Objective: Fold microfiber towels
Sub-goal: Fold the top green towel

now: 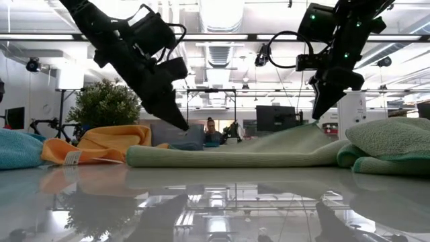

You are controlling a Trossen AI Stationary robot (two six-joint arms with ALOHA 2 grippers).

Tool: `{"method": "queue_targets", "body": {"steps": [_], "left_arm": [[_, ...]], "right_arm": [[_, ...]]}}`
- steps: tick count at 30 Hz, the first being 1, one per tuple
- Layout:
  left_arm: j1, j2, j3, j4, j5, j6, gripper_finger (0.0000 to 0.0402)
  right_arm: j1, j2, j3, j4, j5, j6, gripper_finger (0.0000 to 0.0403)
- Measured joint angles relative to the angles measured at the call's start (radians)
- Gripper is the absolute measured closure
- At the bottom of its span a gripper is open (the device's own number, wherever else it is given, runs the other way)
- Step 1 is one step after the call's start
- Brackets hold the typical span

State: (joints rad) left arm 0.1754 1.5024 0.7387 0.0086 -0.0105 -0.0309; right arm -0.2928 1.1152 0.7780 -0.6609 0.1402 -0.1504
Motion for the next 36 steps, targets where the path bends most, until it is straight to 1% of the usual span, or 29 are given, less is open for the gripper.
{"method": "queue_targets", "body": {"steps": [3, 6, 11, 14, 21, 30, 33, 36], "left_arm": [[0.009, 0.0, -0.03, -0.005, 0.0, 0.039, 0.0357], [0.015, 0.0, -0.051, -0.003, -0.012, 0.051, 0.0332], [0.016, 0.013, -0.089, 0.0, -0.092, 0.097, 0.0294], [0.017, 0.022, -0.097, -0.02, -0.101, 0.093, 0.0286], [0.017, 0.028, -0.098, -0.078, -0.093, 0.091, 0.0285], [0.017, 0.026, -0.098, -0.08, -0.049, 0.119, 0.0287], [0.012, 0.025, -0.098, -0.089, -0.048, 0.165, 0.0306], [0.012, 0.025, -0.098, -0.092, -0.047, 0.169, 0.0345]], "right_arm": [[-0.001, 0.0, 0.0, 0.0, 0.0, 0.0, 0.0394], [-0.001, 0.0, 0.0, 0.0, 0.0, 0.005, 0.0394], [0.0, 0.0, 0.0, 0.0, -0.006, 0.01, 0.0394], [0.0, 0.0, 0.0, 0.0, -0.008, 0.02, 0.0394], [-0.001, 0.0, 0.0, 0.0, -0.008, 0.021, 0.0394], [-0.001, 0.0, 0.0, -0.004, -0.009, 0.035, 0.0394], [-0.001, 0.0, 0.0, -0.005, -0.009, 0.037, 0.0394], [0.0, 0.0, 0.0, -0.006, -0.009, 0.038, 0.0394]]}}
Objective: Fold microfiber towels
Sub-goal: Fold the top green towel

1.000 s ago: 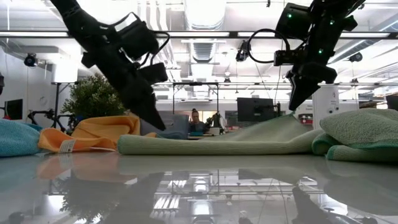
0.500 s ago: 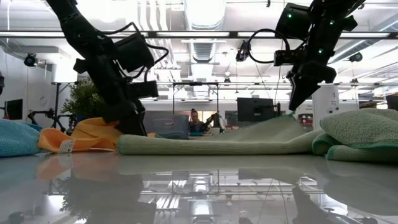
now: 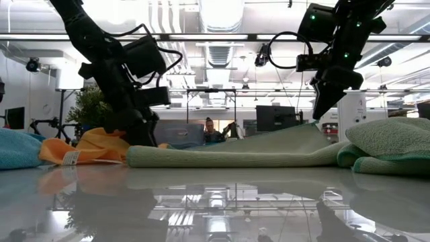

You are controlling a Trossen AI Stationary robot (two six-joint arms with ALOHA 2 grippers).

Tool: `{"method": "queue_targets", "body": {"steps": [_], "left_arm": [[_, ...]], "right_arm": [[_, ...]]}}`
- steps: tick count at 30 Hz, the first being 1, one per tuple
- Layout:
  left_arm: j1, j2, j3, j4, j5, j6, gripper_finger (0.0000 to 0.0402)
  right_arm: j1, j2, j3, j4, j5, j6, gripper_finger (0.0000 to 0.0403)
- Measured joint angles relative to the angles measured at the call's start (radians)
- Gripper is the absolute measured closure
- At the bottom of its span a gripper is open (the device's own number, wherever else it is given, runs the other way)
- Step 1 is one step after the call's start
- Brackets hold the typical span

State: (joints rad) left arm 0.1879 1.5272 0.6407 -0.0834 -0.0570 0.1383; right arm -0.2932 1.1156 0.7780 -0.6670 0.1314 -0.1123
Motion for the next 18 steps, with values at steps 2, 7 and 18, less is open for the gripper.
{"method": "queue_targets", "body": {"steps": [2, 7, 18], "left_arm": [[0.0, 0.0, 0.001, -0.002, 0.0, 0.0, 0.0377], [0.0, -0.005, 0.015, -0.011, -0.001, 0.0, 0.0394], [0.002, -0.058, 0.061, -0.04, -0.043, 0.029, 0.0401]], "right_arm": [[0.0, 0.0, 0.0, 0.0, 0.0, 0.0, 0.0394], [0.001, 0.0, 0.0, -0.002, 0.0, 0.0, 0.0394], [0.029, -0.008, 0.0, -0.011, 0.062, -0.001, 0.0394]]}}
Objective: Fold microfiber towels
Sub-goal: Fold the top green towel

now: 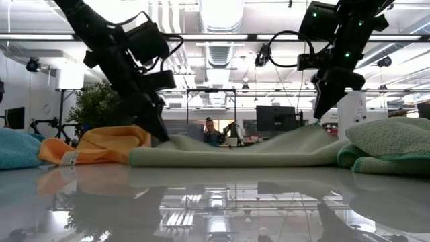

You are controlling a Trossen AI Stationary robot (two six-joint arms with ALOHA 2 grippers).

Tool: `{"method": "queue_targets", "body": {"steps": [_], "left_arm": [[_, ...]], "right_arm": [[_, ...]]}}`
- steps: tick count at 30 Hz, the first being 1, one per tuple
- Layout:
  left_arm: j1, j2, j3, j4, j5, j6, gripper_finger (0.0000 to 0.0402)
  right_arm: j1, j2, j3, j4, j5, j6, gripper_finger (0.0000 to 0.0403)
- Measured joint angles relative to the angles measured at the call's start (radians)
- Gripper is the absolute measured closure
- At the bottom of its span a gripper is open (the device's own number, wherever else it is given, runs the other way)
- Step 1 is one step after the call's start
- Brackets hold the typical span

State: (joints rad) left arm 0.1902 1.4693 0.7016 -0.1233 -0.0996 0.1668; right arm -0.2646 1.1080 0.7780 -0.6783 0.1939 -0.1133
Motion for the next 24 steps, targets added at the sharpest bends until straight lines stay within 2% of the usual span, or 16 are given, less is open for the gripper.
{"method": "queue_targets", "body": {"steps": [7, 17, 24], "left_arm": [[0.014, 0.0, 0.007, 0.0, -0.14, 0.025, 0.0401], [0.024, 0.04, 0.007, 0.071, -0.153, 0.022, 0.0401], [0.026, 0.097, 0.007, 0.071, -0.205, -0.004, 0.0401]], "right_arm": [[-0.003, 0.002, 0.0, 0.008, 0.062, -0.01, 0.0394], [-0.002, 0.009, 0.0, 0.048, 0.094, -0.01, 0.0394], [-0.002, 0.009, 0.0, 0.052, 0.107, -0.01, 0.0394]]}}
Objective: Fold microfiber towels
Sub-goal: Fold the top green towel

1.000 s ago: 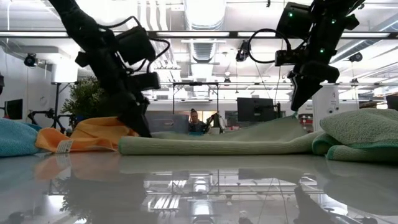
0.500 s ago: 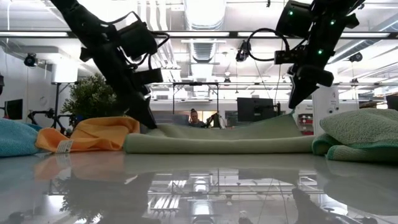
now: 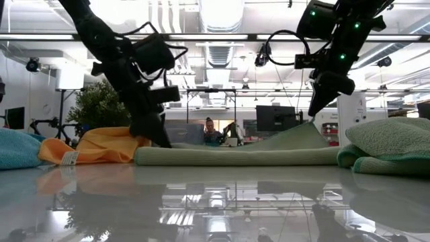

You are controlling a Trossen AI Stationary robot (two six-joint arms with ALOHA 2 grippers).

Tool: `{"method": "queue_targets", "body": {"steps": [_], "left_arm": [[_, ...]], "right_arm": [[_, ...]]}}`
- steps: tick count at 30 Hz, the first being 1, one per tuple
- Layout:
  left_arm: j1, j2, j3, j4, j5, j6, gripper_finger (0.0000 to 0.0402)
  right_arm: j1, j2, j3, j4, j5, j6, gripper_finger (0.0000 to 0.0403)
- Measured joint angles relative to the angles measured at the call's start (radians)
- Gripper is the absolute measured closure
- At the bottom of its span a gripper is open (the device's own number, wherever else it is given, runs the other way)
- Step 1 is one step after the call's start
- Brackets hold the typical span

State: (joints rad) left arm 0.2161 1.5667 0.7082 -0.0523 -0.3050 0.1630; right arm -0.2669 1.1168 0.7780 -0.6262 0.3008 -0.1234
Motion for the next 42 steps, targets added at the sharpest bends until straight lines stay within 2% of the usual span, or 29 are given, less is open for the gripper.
{"method": "queue_targets", "body": {"steps": [15, 21, 34, 37, 42], "left_arm": [[0.0, 0.017, 0.0, 0.052, -0.051, -0.008, 0.0401], [0.0, 0.017, 0.0, 0.053, -0.083, -0.026, 0.0401], [0.0, 0.017, 0.0, 0.052, -0.103, -0.029, 0.0307], [0.0, 0.007, -0.001, 0.051, -0.105, -0.029, 0.0299], [0.0, -0.017, 0.014, 0.047, -0.105, -0.027, 0.0297]], "right_arm": [[0.0, 0.0, -0.041, 0.019, 0.019, 0.019, 0.0394], [-0.004, 0.0, -0.065, 0.04, 0.086, 0.008, 0.0394], [-0.007, 0.0, -0.072, 0.088, 0.092, 0.007, 0.0391], [-0.009, 0.0, -0.072, 0.086, 0.092, 0.009, 0.0376], [-0.024, -0.002, -0.068, 0.085, 0.094, 0.034, 0.0328]]}}
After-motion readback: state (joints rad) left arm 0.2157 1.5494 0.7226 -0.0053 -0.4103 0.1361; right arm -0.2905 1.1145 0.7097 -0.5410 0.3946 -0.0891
